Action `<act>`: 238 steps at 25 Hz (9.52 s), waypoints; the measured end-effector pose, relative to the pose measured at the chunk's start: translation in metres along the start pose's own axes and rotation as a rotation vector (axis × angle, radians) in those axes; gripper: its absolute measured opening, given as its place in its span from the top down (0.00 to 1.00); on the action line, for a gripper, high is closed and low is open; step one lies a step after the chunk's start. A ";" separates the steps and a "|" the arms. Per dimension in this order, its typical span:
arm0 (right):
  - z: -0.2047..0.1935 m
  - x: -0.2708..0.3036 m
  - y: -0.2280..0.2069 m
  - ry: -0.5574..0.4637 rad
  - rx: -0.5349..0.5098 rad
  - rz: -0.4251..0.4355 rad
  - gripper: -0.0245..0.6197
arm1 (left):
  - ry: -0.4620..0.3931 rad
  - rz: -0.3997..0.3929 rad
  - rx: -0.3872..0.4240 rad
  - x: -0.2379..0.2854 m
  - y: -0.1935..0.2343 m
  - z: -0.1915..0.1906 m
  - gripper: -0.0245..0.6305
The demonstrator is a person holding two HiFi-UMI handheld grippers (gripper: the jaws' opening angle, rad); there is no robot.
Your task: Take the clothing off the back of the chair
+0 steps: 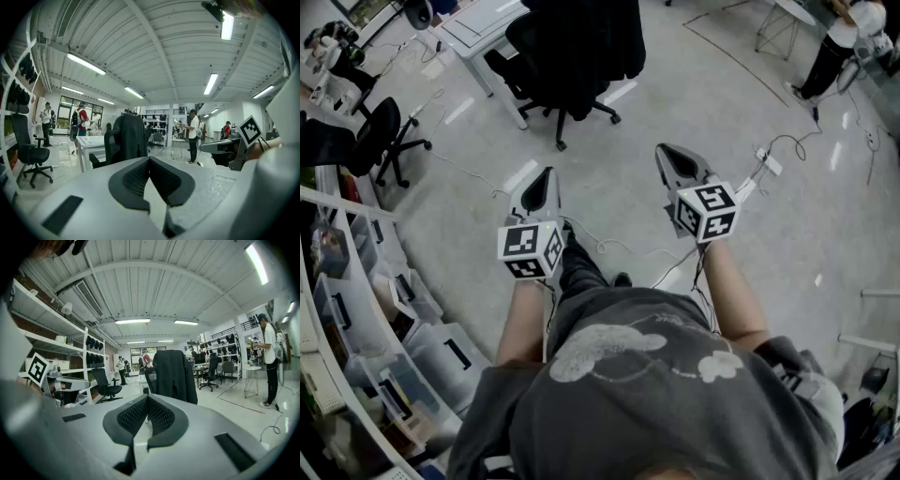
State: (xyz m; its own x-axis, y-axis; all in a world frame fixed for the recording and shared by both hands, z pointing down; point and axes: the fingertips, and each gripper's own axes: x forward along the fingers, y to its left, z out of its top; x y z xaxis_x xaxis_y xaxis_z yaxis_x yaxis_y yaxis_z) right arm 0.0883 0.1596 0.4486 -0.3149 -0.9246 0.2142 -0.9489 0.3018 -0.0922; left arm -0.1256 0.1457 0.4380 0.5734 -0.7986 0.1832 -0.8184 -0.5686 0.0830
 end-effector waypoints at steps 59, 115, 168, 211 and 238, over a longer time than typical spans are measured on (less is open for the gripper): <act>0.087 0.316 -0.133 0.012 0.122 -0.348 0.97 | -0.050 -0.357 -0.066 0.377 0.238 0.125 0.96; 0.229 0.572 -0.412 0.032 0.135 0.468 0.58 | -0.119 0.105 -0.105 0.507 0.180 0.218 0.94; 0.322 0.359 -0.280 -0.384 -0.049 0.311 0.97 | -0.314 -0.303 -0.063 0.366 0.170 0.274 0.95; 0.115 0.174 -0.058 -0.174 0.185 0.087 0.97 | -0.019 -0.509 -0.188 0.146 0.155 0.107 0.95; 0.004 0.014 -0.086 0.000 0.233 0.112 0.97 | 0.141 -0.323 -0.285 0.075 0.018 0.009 0.95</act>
State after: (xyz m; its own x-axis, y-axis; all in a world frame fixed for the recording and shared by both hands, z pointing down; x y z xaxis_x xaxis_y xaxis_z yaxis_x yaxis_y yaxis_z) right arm 0.1652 0.1197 0.4554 -0.4178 -0.8885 0.1898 -0.8778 0.3408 -0.3367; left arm -0.0965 0.0738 0.4450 0.8067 -0.5430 0.2333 -0.5872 -0.6916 0.4206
